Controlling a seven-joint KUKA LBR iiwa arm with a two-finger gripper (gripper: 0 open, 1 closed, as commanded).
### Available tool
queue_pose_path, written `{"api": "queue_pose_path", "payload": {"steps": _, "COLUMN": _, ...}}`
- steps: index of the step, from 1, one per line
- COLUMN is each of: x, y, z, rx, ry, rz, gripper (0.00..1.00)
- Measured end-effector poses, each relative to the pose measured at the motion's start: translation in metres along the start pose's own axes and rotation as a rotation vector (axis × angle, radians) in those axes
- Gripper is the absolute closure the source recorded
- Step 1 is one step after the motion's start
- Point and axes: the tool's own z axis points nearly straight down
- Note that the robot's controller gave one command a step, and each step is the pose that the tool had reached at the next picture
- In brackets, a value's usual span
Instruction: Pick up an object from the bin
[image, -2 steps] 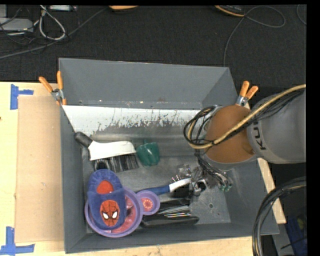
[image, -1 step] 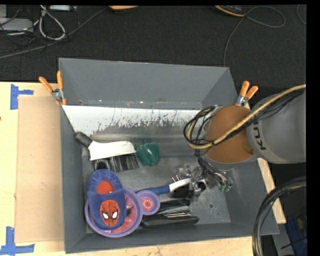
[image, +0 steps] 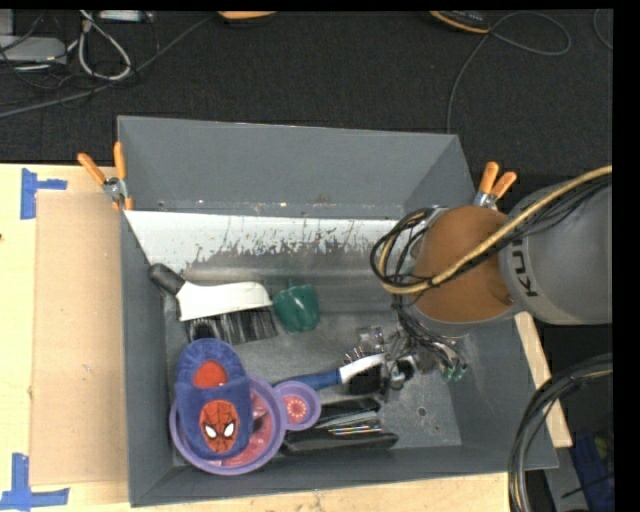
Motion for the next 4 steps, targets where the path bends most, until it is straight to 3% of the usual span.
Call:
{"api": "queue_pose_path", "payload": {"steps": 2, "x": 0.000, "y": 0.000, "z": -0.009, "rx": 0.000, "ry": 0.001, "rz": -0.002, "gripper": 1.00}}
{"api": "queue_pose_path", "payload": {"steps": 4, "x": 0.001, "y": 0.001, "z": -0.043, "rx": -0.002, "ry": 0.005, "rz": -0.004, "gripper": 1.00}}
